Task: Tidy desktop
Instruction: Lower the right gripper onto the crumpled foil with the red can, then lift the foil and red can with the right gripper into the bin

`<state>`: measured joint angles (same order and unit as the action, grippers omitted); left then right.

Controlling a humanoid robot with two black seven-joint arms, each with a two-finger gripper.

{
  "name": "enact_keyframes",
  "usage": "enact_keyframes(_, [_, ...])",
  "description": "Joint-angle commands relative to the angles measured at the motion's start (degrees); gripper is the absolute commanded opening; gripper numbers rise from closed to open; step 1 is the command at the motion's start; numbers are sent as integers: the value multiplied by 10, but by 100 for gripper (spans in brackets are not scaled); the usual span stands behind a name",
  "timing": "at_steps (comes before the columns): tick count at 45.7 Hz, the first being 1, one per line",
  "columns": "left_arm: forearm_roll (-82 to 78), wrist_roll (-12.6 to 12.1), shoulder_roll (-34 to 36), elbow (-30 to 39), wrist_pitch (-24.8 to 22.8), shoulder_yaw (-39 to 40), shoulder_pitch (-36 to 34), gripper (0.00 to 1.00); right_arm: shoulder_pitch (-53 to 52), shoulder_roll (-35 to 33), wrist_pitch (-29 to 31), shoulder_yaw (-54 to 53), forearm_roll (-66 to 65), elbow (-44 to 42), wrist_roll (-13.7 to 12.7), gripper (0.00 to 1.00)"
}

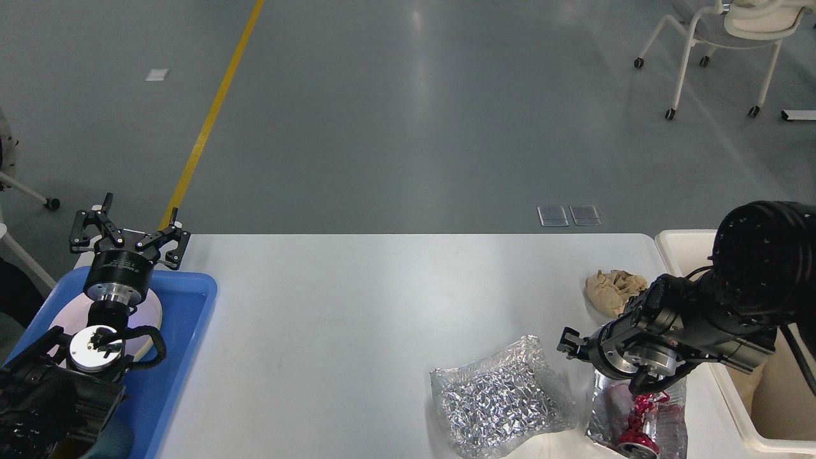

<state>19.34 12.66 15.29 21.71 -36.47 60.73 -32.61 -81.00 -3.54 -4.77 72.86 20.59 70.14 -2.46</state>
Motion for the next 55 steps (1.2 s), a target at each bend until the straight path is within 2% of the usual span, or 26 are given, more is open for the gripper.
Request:
enact_keyframes(1, [0, 0, 0, 0, 0, 0, 0, 97, 8, 0, -1, -1, 4, 0, -2, 28])
enact_keyframes(4, [0, 0, 0, 0, 0, 0, 0, 97, 14, 0, -1, -1, 5, -2, -2, 0])
enact_keyframes(35, [0, 0, 0, 0, 0, 0, 0, 97, 11, -9, 0, 1, 3, 10, -3, 0])
enact_keyframes(43, [0, 0, 0, 0, 0, 0, 0, 97, -42, -35, 9, 31, -3, 54, -3, 0])
enact_keyframes(55, [0, 0, 0, 0, 0, 0, 0, 97, -224, -91, 52, 70, -68, 213, 2, 0])
